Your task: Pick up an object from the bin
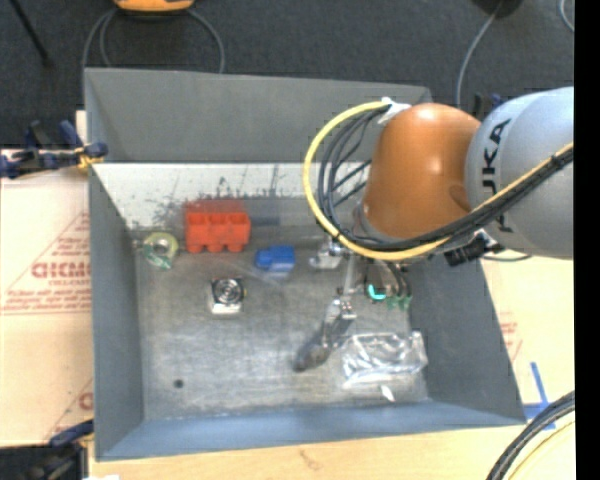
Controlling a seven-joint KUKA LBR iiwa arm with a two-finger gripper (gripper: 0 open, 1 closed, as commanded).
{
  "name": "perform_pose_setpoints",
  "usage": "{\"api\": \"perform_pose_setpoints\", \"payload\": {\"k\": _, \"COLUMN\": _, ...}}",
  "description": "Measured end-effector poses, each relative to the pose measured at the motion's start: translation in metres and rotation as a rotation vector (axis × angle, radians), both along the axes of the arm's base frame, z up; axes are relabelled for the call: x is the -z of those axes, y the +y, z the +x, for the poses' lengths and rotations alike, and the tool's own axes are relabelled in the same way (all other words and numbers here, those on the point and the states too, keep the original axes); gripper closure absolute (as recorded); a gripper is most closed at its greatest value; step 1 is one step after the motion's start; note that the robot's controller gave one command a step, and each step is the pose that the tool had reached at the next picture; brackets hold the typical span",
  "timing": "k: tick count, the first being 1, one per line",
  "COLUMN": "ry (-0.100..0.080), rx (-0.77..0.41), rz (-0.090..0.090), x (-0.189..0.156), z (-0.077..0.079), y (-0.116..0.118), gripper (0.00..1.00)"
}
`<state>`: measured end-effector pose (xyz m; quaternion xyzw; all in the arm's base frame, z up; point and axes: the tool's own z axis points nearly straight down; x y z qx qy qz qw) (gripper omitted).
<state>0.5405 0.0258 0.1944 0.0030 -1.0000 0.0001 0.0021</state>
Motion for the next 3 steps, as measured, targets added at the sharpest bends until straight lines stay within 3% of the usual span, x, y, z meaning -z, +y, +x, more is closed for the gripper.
{"api": "perform_pose_setpoints", "payload": {"k": 1, "ry": -0.015, "rx": -0.316, "rz": 0.0, "x": 0.122, "z": -0.021, "y": -0.019, "gripper": 0.0}}
{"api": "perform_pose_setpoints", "payload": {"k": 2, "ry": -0.011, "rx": -0.371, "rz": -0.001, "x": 0.093, "z": -0.011, "y": -0.006, "gripper": 0.0}}
{"api": "perform_pose_setpoints", "payload": {"k": 3, "ry": -0.011, "rx": -0.59, "rz": -0.001, "x": 0.081, "z": 0.013, "y": -0.004, "gripper": 0.0}}
